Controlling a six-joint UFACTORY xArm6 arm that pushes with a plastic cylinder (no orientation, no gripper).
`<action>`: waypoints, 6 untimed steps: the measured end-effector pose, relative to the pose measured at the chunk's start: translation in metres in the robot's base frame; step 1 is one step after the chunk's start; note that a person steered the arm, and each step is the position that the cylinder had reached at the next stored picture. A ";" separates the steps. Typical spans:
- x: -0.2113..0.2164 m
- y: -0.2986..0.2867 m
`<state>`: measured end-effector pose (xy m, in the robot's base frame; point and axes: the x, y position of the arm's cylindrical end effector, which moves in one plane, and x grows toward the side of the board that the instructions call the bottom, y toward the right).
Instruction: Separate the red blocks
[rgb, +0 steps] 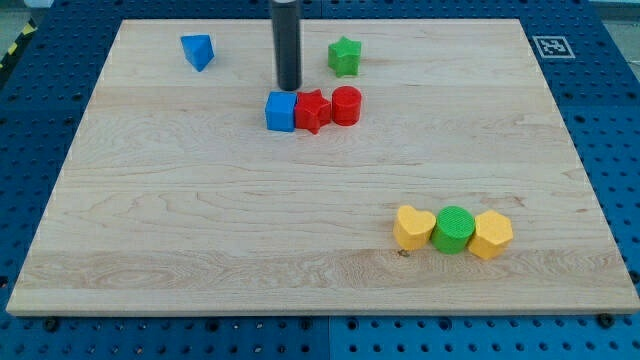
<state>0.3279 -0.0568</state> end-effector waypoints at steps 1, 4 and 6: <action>0.024 0.028; 0.090 0.083; 0.033 0.033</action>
